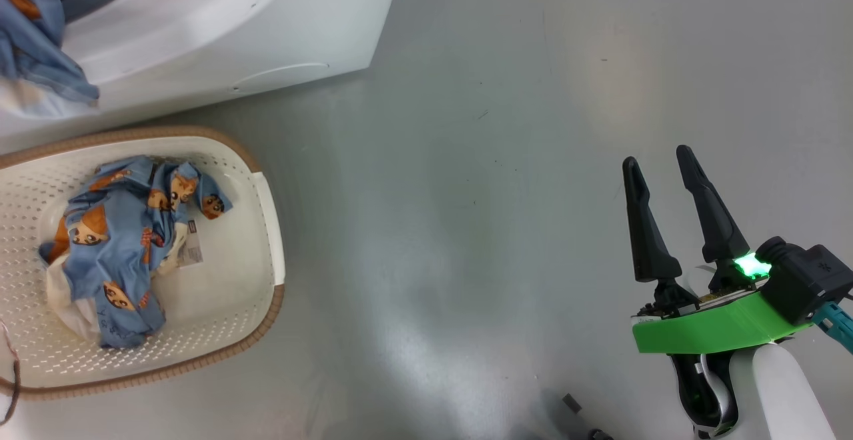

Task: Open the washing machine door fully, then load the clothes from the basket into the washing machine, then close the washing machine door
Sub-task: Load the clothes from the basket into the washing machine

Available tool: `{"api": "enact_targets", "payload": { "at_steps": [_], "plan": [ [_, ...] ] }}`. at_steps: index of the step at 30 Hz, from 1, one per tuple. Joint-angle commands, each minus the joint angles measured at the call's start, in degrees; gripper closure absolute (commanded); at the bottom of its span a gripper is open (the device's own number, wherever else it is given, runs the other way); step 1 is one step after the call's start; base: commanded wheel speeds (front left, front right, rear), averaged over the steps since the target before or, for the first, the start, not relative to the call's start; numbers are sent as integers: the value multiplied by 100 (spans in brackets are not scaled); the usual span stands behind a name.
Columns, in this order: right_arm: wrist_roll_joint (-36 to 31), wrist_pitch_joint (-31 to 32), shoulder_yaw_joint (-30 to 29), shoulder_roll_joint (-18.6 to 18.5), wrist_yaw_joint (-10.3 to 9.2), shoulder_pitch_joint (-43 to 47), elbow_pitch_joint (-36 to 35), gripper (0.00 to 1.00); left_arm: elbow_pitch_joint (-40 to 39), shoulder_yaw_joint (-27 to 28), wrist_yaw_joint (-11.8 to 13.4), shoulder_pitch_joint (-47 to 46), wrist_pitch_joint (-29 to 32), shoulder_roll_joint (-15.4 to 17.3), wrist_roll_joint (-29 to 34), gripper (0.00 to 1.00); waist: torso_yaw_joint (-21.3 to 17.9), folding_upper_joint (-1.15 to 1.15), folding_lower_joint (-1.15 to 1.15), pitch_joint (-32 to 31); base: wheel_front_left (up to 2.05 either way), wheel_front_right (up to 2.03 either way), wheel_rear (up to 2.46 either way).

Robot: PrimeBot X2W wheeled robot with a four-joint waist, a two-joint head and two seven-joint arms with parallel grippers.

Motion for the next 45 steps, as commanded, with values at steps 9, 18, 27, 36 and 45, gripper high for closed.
{"api": "enact_targets", "payload": {
  "at_steps": [9,18,27,36,45],
  "plan": [
    [-4,-69,155,2,35,-79,-179,0,-213,263,-32,-570,-569,469,222,100,-60,0,0,175,0,0,0],
    [71,-69,294,2,35,-212,-202,0,25,316,179,-1180,-1239,751,732,100,-360,0,0,513,0,0,0],
    [190,-69,419,2,35,-335,-205,0,155,314,276,-1830,-1953,982,1187,100,-645,0,0,863,0,0,0],
    [279,-69,599,2,35,-464,-201,0,363,299,359,-2573,-3186,1004,1634,100,-837,0,0,1124,0,0,0],
    [273,-69,636,2,35,-550,-167,0,878,467,346,-2602,-3579,778,1349,100,-798,0,0,1233,0,0,0]
  ]
}}
